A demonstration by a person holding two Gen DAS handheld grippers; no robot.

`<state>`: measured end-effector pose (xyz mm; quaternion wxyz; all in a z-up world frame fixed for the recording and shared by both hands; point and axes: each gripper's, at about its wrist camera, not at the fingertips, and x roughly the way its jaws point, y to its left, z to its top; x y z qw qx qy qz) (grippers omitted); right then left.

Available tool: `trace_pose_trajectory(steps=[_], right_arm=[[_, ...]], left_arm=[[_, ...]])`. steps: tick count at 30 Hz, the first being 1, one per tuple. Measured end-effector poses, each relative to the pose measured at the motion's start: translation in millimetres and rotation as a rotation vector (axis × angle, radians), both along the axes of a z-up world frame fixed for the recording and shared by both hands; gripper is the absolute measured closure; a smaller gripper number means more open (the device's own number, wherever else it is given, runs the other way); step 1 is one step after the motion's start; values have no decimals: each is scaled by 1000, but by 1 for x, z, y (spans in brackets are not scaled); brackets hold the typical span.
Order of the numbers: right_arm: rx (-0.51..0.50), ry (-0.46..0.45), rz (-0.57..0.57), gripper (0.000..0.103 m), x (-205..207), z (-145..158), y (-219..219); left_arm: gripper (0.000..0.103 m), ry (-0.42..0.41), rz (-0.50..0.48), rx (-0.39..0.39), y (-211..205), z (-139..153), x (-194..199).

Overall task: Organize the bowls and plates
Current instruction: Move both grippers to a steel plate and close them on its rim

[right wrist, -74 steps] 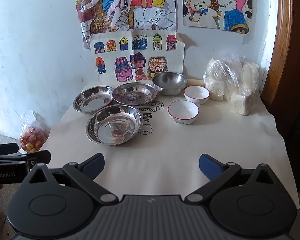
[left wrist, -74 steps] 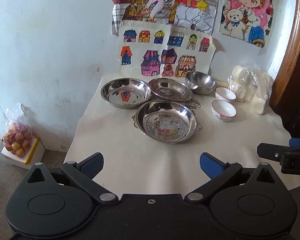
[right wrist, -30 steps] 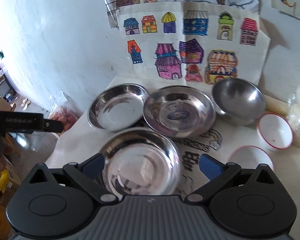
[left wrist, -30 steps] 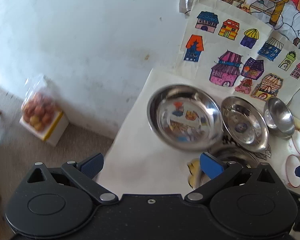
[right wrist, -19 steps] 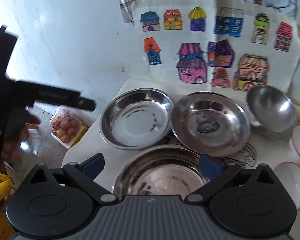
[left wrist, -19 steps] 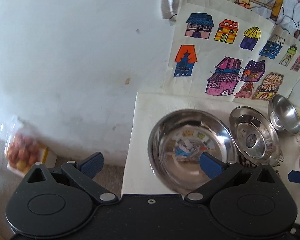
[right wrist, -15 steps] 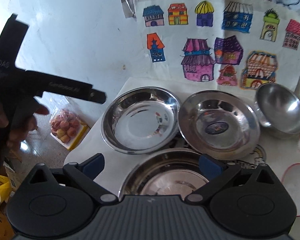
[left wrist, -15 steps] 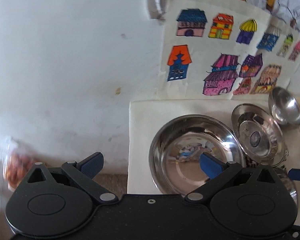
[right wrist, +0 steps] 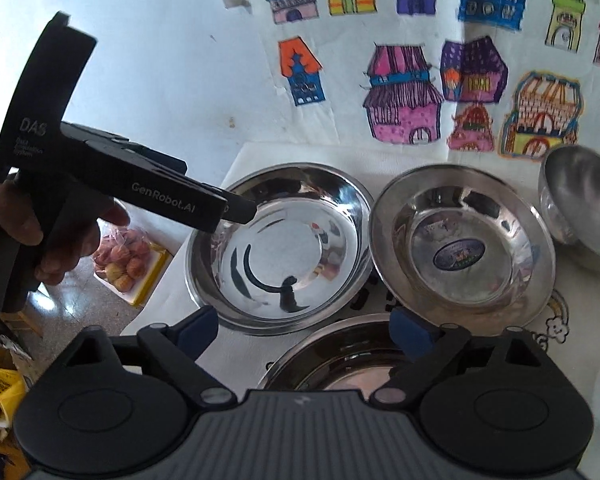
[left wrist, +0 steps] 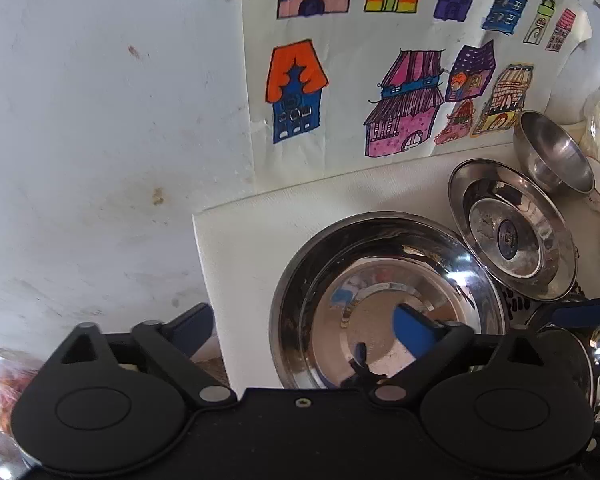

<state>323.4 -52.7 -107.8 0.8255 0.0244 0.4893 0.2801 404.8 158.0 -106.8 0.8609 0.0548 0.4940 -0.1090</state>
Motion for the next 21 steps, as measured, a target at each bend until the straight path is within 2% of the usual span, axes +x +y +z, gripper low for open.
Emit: trace_pose_trajectory(steps=[6, 12, 18, 21], right_arm=[[-7, 45, -26, 19, 14, -1, 9], [-47, 70, -68, 22, 25, -7, 14], [-59, 100, -100, 31, 33, -13, 16], [-69, 110, -98, 37, 36, -16, 17]], left_arm=[[31, 27, 6, -46, 5, -7, 5], [48, 60, 25, -75, 12, -12, 9], [62, 92, 58, -94, 20, -18, 10], [63, 117, 75, -124, 26, -23, 10]])
